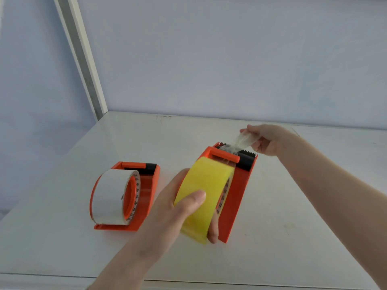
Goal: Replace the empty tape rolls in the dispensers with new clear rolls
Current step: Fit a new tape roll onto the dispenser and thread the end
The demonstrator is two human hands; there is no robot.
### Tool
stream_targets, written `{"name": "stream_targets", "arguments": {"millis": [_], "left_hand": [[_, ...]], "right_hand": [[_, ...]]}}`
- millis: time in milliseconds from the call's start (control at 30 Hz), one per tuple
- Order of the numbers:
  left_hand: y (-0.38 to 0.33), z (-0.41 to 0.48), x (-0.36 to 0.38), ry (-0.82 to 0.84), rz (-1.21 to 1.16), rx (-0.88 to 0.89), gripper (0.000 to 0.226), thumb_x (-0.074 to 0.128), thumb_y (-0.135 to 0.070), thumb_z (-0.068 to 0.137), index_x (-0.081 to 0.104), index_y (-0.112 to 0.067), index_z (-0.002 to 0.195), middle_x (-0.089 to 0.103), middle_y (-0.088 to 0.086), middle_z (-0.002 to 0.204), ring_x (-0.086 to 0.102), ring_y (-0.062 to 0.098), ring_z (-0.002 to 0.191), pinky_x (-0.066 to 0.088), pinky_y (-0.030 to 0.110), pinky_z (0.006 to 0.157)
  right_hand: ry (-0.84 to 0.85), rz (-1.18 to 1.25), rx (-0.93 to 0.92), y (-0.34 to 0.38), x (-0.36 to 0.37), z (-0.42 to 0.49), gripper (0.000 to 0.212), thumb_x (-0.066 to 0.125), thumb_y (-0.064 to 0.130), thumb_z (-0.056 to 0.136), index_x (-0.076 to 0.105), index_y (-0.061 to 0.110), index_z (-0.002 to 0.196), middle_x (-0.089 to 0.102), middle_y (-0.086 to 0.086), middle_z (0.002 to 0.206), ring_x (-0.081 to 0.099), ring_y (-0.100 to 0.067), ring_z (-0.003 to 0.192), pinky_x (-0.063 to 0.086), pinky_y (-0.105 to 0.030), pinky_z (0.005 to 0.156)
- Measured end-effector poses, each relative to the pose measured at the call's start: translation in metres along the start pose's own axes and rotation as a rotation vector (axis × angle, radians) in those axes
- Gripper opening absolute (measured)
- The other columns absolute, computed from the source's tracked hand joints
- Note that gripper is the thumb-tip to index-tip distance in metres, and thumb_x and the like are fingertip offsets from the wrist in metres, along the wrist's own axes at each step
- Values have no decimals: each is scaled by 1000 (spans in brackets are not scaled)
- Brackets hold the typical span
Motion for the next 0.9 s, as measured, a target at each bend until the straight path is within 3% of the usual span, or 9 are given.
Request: {"name": "stream_targets", "arguments": {"millis": [100, 167, 233, 300, 400, 500, 567, 667, 900], "left_hand": [[-19, 10, -3, -51, 7, 70, 45, 56, -49, 71, 55, -4, 71, 63, 7, 48, 59, 17, 45, 48, 20, 53], [-29, 16, -7, -91, -33, 83, 35, 50, -45, 73, 60, -13, 65, 61, 6, 46, 57, 18, 44, 48, 20, 51], [-37, 20, -8, -96, -40, 81, 38, 45, -45, 74, 62, -17, 55, 60, 4, 45, 56, 16, 44, 48, 20, 52], [-45, 23, -8, -105, -42, 81, 42, 44, -42, 77, 60, -18, 46, 58, 2, 42, 55, 14, 43, 49, 20, 55], [-55, 25, -6, -121, -66, 82, 50, 36, -38, 81, 59, -18, 42, 56, 0, 40, 53, 13, 39, 52, 20, 58], [-62, 25, -1, -123, -53, 89, 47, 42, -39, 81, 59, -18, 42, 56, 0, 39, 53, 13, 39, 49, 19, 52], [-65, 25, 0, -133, -48, 83, 43, 43, -43, 73, 60, -18, 43, 55, 1, 39, 52, 14, 38, 48, 19, 50], [-69, 25, -1, -135, -39, 67, 40, 41, -44, 67, 61, -19, 42, 55, 1, 38, 51, 14, 37, 50, 20, 52], [-70, 20, 0, -111, -13, 33, 42, 42, -44, 68, 61, -18, 42, 55, 1, 39, 52, 14, 38, 48, 20, 48]], "right_hand": [[-29, 11, -74, -10, 2, -6, 7, 56, 11, 87, 54, 14, 81, 63, -2, 66, 55, -7, 52, 41, -17, 47], [-72, 31, -172, -11, 0, -10, 35, 57, 5, 84, 47, 19, 115, 60, -5, 94, 54, -9, 66, 42, -21, 56], [-65, 117, -209, -15, -2, -15, 62, 54, 4, 83, 31, 24, 137, 58, -6, 103, 55, -12, 70, 46, -26, 69], [-26, 289, -221, -19, -3, -23, 51, 48, 6, 85, 41, 28, 130, 58, -4, 97, 56, -17, 74, 46, -30, 80], [76, 512, -257, -23, 0, -38, 25, 42, 11, 87, 59, 26, 98, 61, -1, 101, 58, -19, 87, 41, -28, 84], [237, 621, -255, -29, 15, -56, 12, 53, 19, 82, 65, 21, 79, 67, 2, 86, 65, -18, 80, 43, -30, 83], [309, 663, -259, -34, 23, -67, 4, 67, 22, 66, 69, 20, 68, 68, 3, 75, 67, -16, 70, 44, -31, 77], [376, 764, -268, -40, 27, -79, 21, 75, 28, 49, 68, 17, 65, 63, 0, 69, 62, -18, 66, 43, -32, 74], [392, 863, -249, -44, 25, -96, 34, 63, 44, 68, 57, 11, 74, 55, -3, 79, 55, -19, 66, 43, -30, 72]]}}
Point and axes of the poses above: each hand's wrist, its own z-axis towards the middle knuckle, its own x-axis out of the palm, y = z × x, the point moved 6 cm from there along z, towards the middle knuckle
